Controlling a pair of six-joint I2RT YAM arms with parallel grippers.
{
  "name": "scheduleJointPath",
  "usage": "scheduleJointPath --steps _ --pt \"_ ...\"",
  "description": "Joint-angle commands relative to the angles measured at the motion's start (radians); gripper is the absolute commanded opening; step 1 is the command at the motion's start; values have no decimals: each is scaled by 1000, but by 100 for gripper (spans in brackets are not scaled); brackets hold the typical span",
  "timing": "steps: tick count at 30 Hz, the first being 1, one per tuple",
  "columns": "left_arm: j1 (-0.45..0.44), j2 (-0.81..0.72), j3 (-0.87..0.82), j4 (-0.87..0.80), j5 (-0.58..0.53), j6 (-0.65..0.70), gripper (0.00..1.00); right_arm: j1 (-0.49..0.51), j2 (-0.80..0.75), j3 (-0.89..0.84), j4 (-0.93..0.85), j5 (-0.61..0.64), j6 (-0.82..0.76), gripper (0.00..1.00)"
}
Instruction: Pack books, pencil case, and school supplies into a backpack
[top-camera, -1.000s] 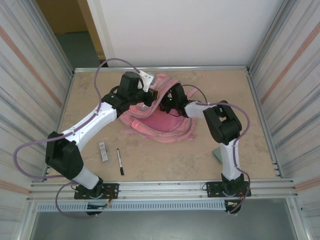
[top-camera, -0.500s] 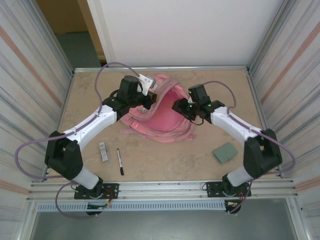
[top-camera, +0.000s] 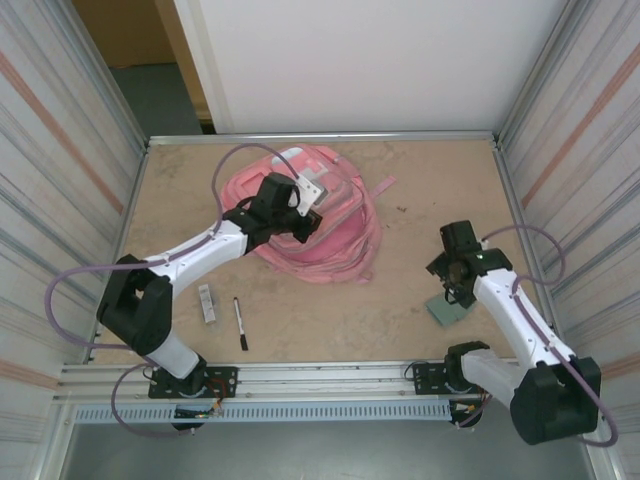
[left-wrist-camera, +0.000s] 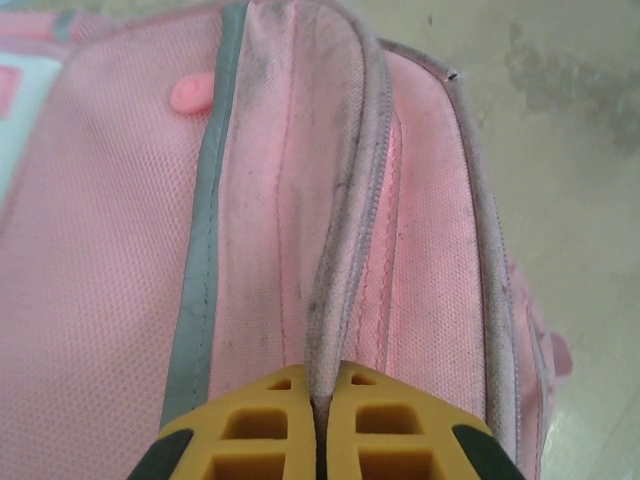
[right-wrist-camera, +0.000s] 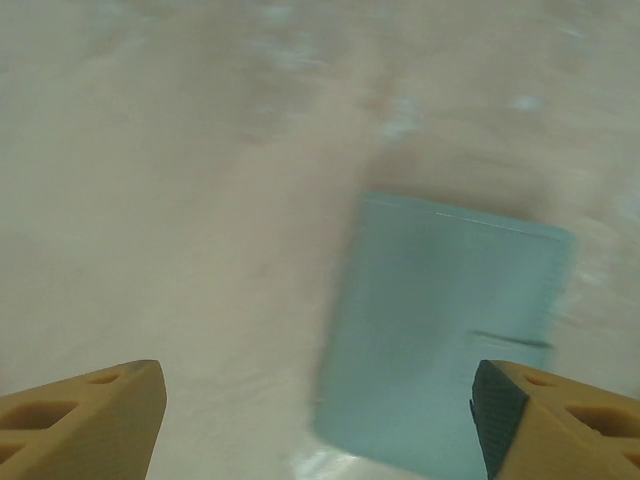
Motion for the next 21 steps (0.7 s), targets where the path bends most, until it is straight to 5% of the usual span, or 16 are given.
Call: scheduleJointPath --steps 1,5,8,12,16,21 --pt "-8 -5 -26 -15 25 26 9 -72 -15 -47 -77 -21 50 81" --pt "-57 -50 -30 -65 -10 1 45 -101 -36 -102 -23 -86 -14 81" --pt "-134 -120 -39 -95 -59 -18 56 -96 -26 -128 12 -134 -43 80" --pt "-220 -183 -52 -143 -78 -133 60 -48 40 -165 160 -237 -102 71" --pt "-287 -216 -99 -149 -47 -304 61 142 83 -116 237 -196 -164 67" --pt "-378 -201 -167 -76 -53 -397 61 250 199 -62 288 -221 -166 66"
